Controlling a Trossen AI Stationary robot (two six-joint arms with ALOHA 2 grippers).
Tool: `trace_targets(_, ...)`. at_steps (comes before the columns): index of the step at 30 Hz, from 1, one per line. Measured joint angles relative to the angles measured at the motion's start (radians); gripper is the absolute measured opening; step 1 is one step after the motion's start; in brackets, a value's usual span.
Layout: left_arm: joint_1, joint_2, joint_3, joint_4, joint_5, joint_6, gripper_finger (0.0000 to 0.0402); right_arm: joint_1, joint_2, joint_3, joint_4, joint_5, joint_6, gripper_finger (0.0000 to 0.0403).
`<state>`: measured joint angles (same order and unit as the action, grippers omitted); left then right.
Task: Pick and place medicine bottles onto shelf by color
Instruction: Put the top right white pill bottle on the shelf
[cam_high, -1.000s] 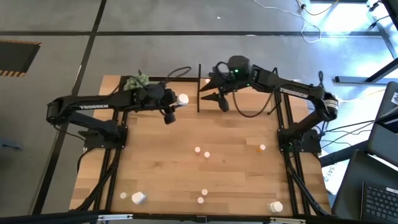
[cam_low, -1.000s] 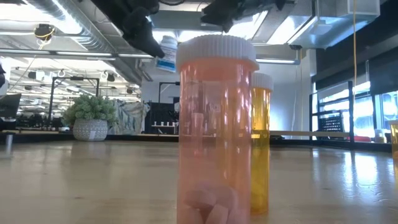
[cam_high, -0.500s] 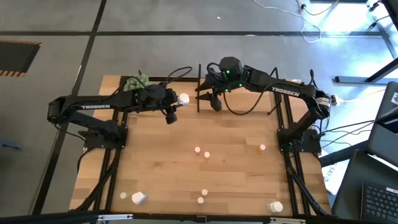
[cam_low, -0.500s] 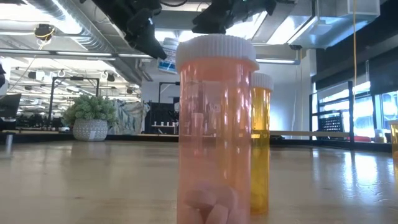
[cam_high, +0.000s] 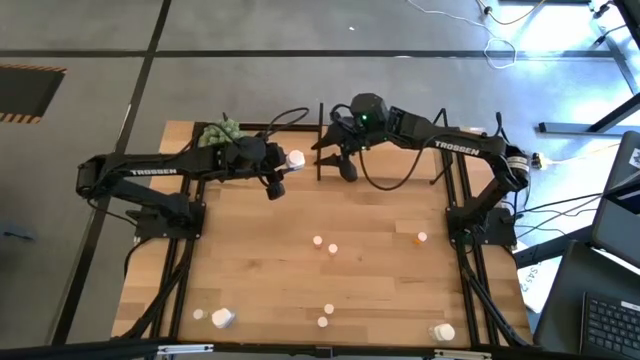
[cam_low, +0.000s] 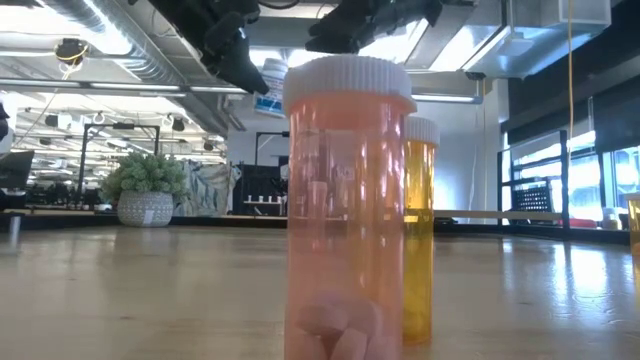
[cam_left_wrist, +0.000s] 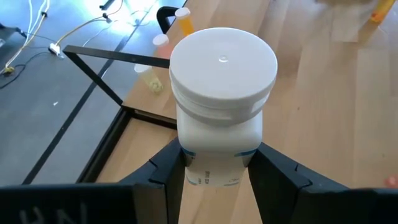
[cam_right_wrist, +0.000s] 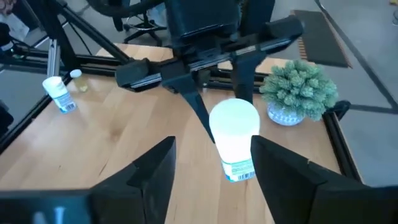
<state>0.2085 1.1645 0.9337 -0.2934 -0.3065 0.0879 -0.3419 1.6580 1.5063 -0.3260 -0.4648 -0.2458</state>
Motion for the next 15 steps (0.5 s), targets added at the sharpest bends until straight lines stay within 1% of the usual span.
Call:
trace_targets(5, 0.0, 0.0, 0.0, 0.004, 0.0, 0.011, 0.014, 0.002, 0.057, -0.002, 0.02, 0.003, 0.0, 0.0207)
trace_targets(7, -0.002, 0.0, 0.0, 0.004, 0.0, 0.02, 0.014, 0.001, 0.074, -0.002, 0.052, 0.024, -0.002, 0.0208)
trace_targets(10, -0.009, 0.0, 0.0, 0.004, 0.001, 0.02, 0.014, 0.001, 0.09, -0.002, 0.092, 0.049, -0.003, 0.0208)
trace_targets(15, -0.025, 0.0, 0.0, 0.002, -0.001, 0.02, 0.014, 0.001, 0.103, -0.002, 0.127, 0.043, -0.004, 0.0209)
